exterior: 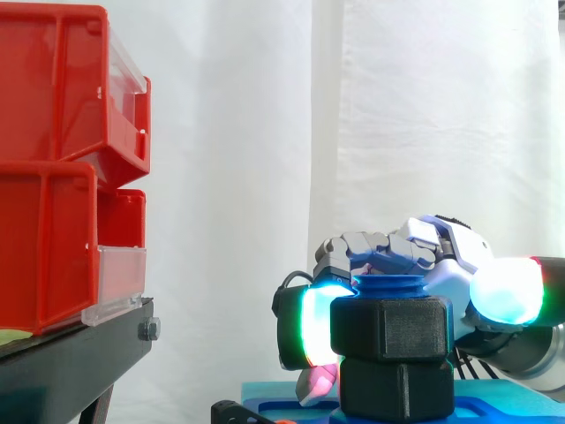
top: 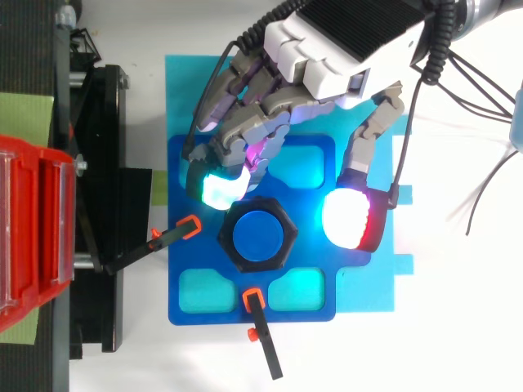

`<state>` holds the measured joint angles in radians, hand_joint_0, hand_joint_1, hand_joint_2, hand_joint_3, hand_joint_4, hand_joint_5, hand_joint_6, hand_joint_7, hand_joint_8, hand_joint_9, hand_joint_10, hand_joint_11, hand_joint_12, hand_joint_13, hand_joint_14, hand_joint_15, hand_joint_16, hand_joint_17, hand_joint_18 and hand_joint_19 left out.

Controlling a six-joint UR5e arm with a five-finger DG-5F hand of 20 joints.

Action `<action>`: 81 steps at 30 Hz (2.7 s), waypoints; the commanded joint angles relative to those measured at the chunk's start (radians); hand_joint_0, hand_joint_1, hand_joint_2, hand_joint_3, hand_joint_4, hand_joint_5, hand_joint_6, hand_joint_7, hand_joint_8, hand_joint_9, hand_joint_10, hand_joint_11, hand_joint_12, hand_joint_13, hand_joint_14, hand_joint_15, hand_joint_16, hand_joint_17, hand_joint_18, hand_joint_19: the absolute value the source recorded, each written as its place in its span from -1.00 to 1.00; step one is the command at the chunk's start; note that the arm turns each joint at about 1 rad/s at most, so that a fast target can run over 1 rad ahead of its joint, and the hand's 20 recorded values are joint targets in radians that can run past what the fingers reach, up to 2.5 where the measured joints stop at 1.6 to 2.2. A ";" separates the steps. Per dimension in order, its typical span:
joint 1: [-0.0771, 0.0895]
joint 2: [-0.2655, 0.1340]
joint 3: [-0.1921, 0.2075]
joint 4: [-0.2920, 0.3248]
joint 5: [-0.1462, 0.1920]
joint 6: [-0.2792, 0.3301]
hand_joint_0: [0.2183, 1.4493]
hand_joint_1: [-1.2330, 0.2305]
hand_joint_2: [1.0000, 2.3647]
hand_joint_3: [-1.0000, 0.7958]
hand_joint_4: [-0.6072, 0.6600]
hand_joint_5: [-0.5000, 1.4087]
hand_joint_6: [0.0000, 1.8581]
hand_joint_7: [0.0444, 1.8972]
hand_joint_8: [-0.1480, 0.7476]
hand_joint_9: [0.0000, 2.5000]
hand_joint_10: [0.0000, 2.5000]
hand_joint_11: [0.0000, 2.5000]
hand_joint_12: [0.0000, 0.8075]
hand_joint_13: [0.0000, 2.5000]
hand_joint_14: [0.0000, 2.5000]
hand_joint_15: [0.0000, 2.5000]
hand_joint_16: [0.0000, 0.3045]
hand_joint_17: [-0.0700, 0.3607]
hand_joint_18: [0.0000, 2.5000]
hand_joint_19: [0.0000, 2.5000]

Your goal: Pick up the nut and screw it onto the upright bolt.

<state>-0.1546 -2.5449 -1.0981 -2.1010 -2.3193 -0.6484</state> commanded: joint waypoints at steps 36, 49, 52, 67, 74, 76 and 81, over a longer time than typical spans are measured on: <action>0.003 0.000 -0.014 -0.001 0.000 -0.004 -0.54 -0.03 -1.00 -0.44 0.17 -0.49 -0.23 0.22 -0.09 0.02 -1.00 -0.87 -0.32 -0.32 -1.00 -0.89 -0.79 -0.35 -0.50 -0.79; 0.001 0.000 -0.013 0.016 -0.005 0.004 -0.58 0.06 -1.00 -0.44 0.24 -0.48 -0.32 0.35 -0.07 0.02 -1.00 -0.88 -0.28 -0.33 -1.00 -0.90 -0.78 -0.33 -0.49 -0.78; 0.000 0.000 -0.008 0.019 -0.009 0.006 -0.59 0.08 -1.00 -0.44 0.28 -0.49 -0.35 0.41 -0.05 0.01 -1.00 -0.87 -0.27 -0.33 -1.00 -0.90 -0.78 -0.32 -0.49 -0.79; -0.028 0.003 0.063 0.013 -0.078 0.033 -0.68 0.20 -1.00 -0.44 0.42 -0.58 -0.46 0.20 -0.02 -0.10 -1.00 -0.88 -0.16 -0.38 -1.00 -0.91 -0.72 -0.23 -0.50 -0.79; -0.053 0.005 0.086 0.018 -0.112 0.036 -0.70 0.22 -1.00 -0.44 0.37 -0.64 -0.46 -0.13 -0.06 -0.17 -1.00 -0.95 -0.14 -0.41 -1.00 -0.93 -0.70 -0.20 -0.53 -0.79; -0.060 0.003 0.095 0.016 -0.126 0.041 -0.70 0.22 -1.00 -0.44 0.34 -0.65 -0.46 -0.19 -0.08 -0.21 -1.00 -0.98 -0.14 -0.43 -1.00 -0.95 -0.70 -0.19 -0.54 -0.79; -0.072 0.011 0.109 0.012 -0.152 0.044 -0.71 0.23 -1.00 -0.44 0.32 -0.66 -0.46 -0.25 -0.08 -0.24 -1.00 -1.00 -0.14 -0.45 -1.00 -0.95 -0.70 -0.20 -0.55 -0.80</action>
<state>-0.2195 -2.5388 -0.9968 -2.0870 -2.4575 -0.6065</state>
